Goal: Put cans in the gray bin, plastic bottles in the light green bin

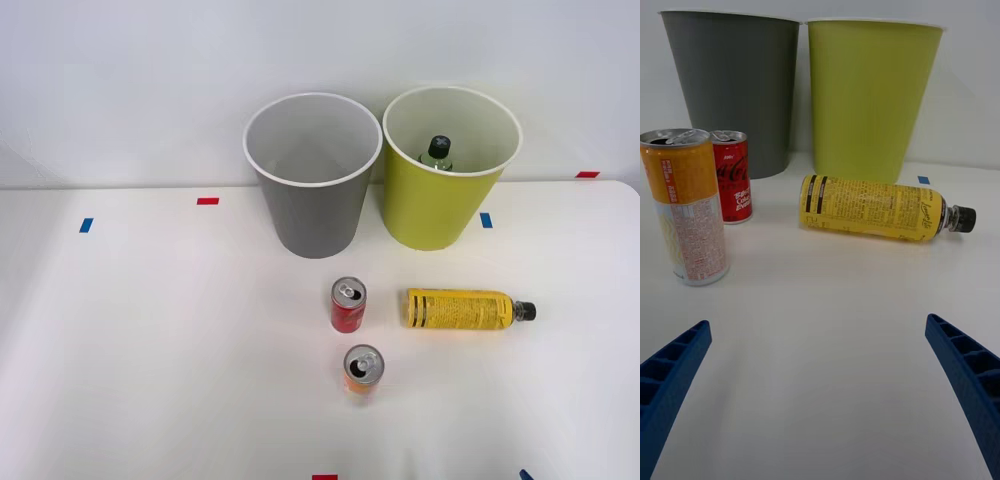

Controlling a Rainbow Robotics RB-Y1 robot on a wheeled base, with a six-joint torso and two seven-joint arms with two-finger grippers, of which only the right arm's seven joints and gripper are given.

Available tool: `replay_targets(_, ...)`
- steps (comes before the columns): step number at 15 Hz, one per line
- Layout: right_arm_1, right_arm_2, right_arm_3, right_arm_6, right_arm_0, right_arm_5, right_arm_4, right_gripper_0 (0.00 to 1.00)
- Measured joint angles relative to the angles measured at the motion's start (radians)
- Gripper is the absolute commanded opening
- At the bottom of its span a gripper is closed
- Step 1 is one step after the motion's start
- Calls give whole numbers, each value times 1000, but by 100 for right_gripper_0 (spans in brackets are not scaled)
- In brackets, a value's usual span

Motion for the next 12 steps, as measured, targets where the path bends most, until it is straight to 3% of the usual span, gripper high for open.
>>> replay_targets(12,0,0,0,0,0,0,0,99)
